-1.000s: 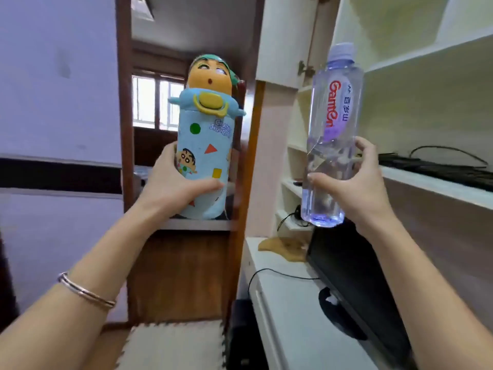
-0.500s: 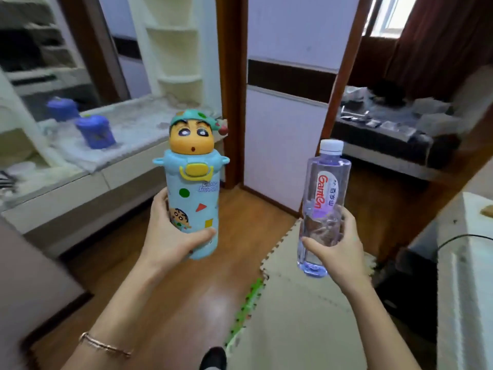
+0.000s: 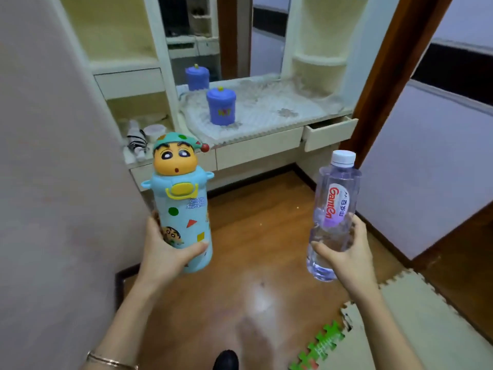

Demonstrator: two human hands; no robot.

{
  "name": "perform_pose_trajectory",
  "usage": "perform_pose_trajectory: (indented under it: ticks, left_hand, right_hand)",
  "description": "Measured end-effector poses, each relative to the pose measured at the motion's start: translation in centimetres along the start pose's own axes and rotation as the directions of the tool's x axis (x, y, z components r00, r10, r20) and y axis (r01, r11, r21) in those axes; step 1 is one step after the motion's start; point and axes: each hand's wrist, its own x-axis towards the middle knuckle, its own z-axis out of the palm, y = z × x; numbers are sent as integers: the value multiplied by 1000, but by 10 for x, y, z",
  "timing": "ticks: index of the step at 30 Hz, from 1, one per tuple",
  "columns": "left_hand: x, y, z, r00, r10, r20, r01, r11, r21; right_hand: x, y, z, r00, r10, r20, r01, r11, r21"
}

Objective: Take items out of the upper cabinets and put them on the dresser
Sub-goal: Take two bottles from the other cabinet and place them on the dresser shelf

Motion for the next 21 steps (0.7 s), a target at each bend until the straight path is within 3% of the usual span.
perform_pose_trajectory:
  ticks: [12, 21]
  left_hand:
    - [188, -17, -5, 981, -78, -180, 68, 996, -63]
    - [329, -17, 33, 943, -119, -310, 86, 989, -119]
  right_hand:
    - [190, -35, 163, 973, -89, 211, 86, 996, 24]
    - [340, -52, 256, 905, -100, 414, 99, 995, 25]
